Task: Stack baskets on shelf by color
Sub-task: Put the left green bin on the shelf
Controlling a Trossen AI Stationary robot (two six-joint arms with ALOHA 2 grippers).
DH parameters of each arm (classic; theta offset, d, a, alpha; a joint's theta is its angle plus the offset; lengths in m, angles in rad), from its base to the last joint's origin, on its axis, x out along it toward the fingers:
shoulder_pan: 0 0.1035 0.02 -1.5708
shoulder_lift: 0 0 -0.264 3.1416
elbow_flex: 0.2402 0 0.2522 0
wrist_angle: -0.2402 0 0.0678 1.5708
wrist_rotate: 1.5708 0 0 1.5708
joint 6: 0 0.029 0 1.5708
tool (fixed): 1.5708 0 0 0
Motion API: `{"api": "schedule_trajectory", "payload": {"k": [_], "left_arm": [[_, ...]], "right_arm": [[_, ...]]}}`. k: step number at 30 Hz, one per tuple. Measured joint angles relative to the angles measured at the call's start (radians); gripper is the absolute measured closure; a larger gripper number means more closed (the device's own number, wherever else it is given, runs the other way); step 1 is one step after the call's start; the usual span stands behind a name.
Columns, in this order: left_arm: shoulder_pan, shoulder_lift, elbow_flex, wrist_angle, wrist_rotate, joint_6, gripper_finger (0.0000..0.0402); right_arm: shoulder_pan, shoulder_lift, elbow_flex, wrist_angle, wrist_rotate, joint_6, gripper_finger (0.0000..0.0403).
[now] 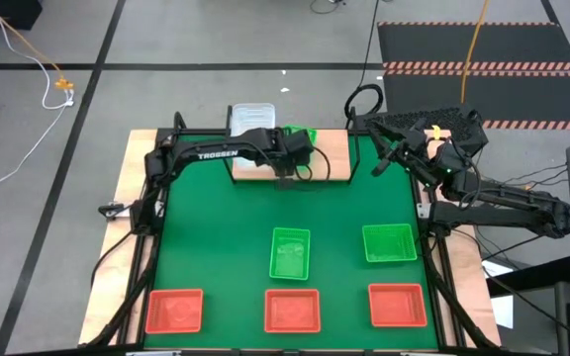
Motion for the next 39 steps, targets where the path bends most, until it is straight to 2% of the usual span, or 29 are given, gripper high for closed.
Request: {"api": "schedule_trajectory", "payload": {"k": [6,10,12,20,34,39], "left_arm": [[0.028,0.000,0.000,0.000,0.021,-0.020,0.0248],[0.044,0.000,0.000,-0.003,0.114,-0.032,0.0267],[0.045,0.000,0.000,-0.003,0.129,-0.030,0.0276],[0.039,0.000,0.000,-0.007,0.136,0.021,0.0290],[0.044,0.006,-0.079,0.067,0.113,-0.034,0.0293],[0.041,0.006,-0.078,0.070,0.112,-0.116,0.0326]], "right_arm": [[0.000,0.000,0.000,0.000,0.000,0.015,0.0291],[0.000,0.000,0.000,0.000,0.000,0.013,0.0291],[0.000,0.000,0.000,0.000,0.000,0.011,0.0291],[0.000,0.000,0.000,0.000,0.000,0.010,0.0291],[0.000,0.000,0.000,-0.002,0.000,0.010,0.0291],[0.000,0.000,0.000,0.000,0.000,0.010,0.0291]]}}
